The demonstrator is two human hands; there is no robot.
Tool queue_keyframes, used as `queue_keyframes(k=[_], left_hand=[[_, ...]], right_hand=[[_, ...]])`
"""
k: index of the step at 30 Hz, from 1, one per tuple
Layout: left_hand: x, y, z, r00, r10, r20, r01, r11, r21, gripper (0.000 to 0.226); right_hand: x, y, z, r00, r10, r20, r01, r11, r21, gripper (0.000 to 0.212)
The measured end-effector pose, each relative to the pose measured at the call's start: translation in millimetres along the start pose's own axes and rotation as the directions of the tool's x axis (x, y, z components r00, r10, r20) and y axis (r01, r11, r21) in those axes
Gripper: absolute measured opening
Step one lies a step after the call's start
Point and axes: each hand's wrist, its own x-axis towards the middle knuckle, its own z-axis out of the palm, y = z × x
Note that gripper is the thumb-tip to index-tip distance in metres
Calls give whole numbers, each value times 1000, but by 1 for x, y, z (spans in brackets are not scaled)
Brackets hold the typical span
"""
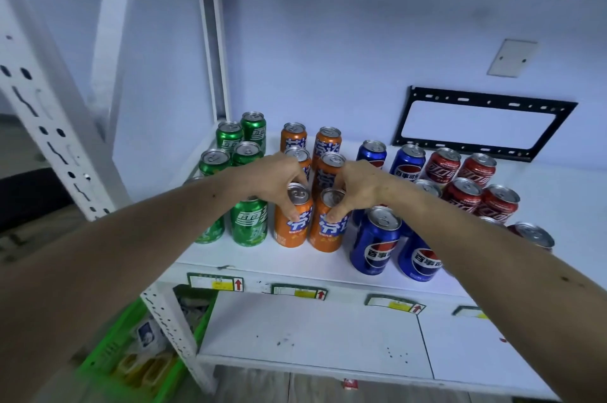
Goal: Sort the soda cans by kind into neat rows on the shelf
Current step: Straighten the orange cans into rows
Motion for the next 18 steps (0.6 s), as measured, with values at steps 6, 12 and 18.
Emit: queue_keyframes(k=[6, 12, 18], left_hand=[[-1, 9, 2, 1000, 20, 3, -20, 1000, -9, 53], [-3, 2, 6, 999, 19, 38, -15, 995, -101, 64], [-33, -34, -23, 990, -103, -92, 87, 982, -169, 86]], right_hand=[[-13, -3, -1, 1000, 12, 18, -12, 1000, -28, 60], [-16, -5, 0, 998, 31, 53, -30, 999, -27, 63], [-14, -20, -21, 997, -41, -69, 45, 997, 58, 74]])
